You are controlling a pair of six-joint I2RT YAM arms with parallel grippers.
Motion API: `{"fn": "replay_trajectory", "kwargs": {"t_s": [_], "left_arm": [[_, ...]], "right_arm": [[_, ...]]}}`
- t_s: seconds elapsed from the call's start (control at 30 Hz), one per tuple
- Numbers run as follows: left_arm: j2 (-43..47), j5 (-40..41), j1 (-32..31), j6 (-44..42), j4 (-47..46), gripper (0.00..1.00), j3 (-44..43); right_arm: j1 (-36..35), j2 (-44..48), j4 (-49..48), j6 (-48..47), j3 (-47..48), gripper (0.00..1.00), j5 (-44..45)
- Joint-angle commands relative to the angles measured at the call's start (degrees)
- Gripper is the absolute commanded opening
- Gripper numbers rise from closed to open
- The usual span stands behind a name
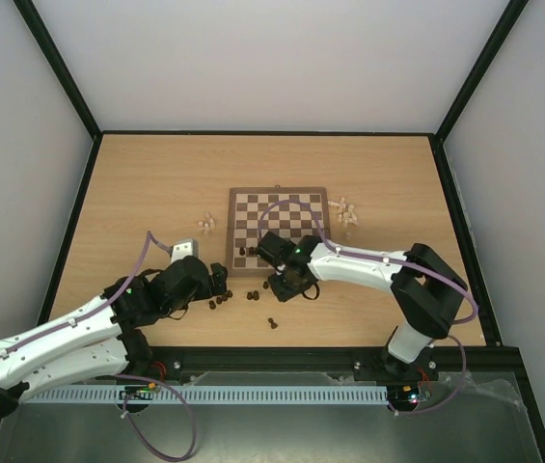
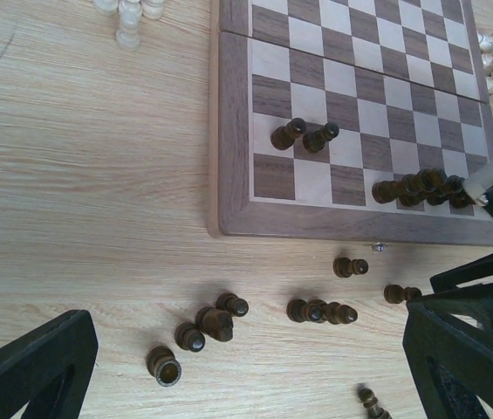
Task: Set up the chess pieces on the board
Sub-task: Pick up the chess piece at the center of the board.
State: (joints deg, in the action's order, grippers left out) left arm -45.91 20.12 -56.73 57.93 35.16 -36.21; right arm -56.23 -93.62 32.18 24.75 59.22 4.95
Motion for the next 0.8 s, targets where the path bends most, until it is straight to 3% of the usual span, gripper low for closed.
{"fn": "replay_trajectory", "kwargs": {"t_s": [0.0,0.27,0.5,0.77], "left_arm": [[2.02,0.72,-0.48,1.27,0.96,0.99,1.74],[3.11,1.22,-0.49,1.38,1.29,0.99,2.4],[2.5,1.33,-0.49,1.1,0.39,0.99,2.66],[2.32,1.62,-0.49,0.33,-0.42,0.99,2.8]], "right_arm": [[0.35,-2.72,0.0,-0.8,-0.38,0.31,-0.92],[0.77,-3.84,-0.56,-1.17,-0.11,0.19,-1.08],[0.89,-3.62,-0.38,-1.39,-0.02,0.02,-1.04],[0.94,7.59,11.85,-0.22,6.38,0.02,3.16]]}}
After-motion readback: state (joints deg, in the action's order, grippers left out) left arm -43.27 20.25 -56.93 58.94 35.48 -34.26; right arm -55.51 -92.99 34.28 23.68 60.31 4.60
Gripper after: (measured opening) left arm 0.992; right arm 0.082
